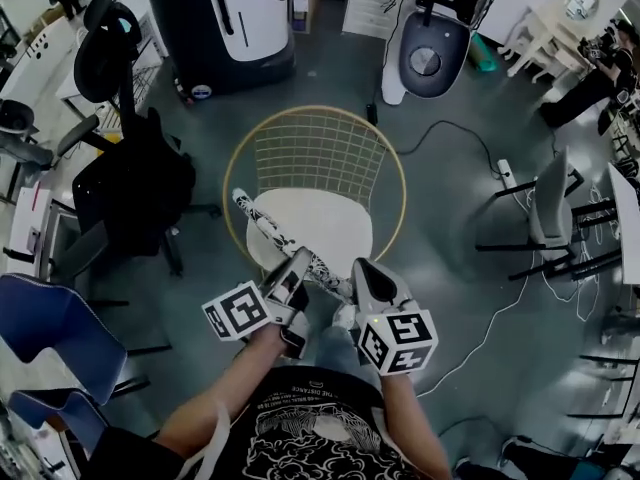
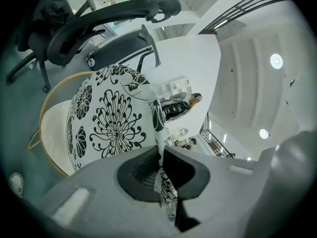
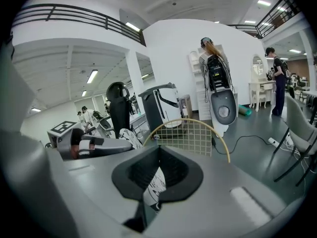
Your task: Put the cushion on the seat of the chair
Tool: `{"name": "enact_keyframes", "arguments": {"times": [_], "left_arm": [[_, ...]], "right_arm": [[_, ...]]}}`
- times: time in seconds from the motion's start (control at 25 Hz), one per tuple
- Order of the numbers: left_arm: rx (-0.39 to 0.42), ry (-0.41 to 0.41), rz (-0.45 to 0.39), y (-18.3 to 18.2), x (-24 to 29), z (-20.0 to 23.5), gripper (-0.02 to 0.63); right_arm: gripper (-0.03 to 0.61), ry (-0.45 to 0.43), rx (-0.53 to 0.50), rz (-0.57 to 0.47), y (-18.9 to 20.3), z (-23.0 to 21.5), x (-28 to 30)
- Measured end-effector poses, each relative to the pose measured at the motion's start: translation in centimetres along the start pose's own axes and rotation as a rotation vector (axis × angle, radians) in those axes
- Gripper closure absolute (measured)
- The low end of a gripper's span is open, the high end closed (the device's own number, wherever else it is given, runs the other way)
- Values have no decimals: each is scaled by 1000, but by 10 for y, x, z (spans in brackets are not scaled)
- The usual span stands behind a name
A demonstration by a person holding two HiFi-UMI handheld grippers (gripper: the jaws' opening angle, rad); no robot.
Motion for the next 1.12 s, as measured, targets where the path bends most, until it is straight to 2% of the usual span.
{"name": "enact_keyframes", "arguments": {"times": [0.28,0.6,0.8,1.12], "left_arm": [[-13,-47,-110,-2,58,15,604],[-1,-35,-218,-4,119,18,604],[-10,-46,-242,-11,146,5,604],[-44,-47,-231,-4,155,26,604]], "right_arm": [[580,-84,-17,17,-15,-49,33],[580,-179,-35,45,-12,-92,61],[580,-213,-27,83,-27,-109,73],[580,-232,-16,147,-5,-115,77]]}}
Point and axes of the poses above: the fingertips, and each gripper's own axes: x forward along the fingers, z to its left, y out of its underside, the point moved 9 cm from there along -x, backward along the fingers, and after that the axes turned 8 degrees about -z, right-handed, at the moved point
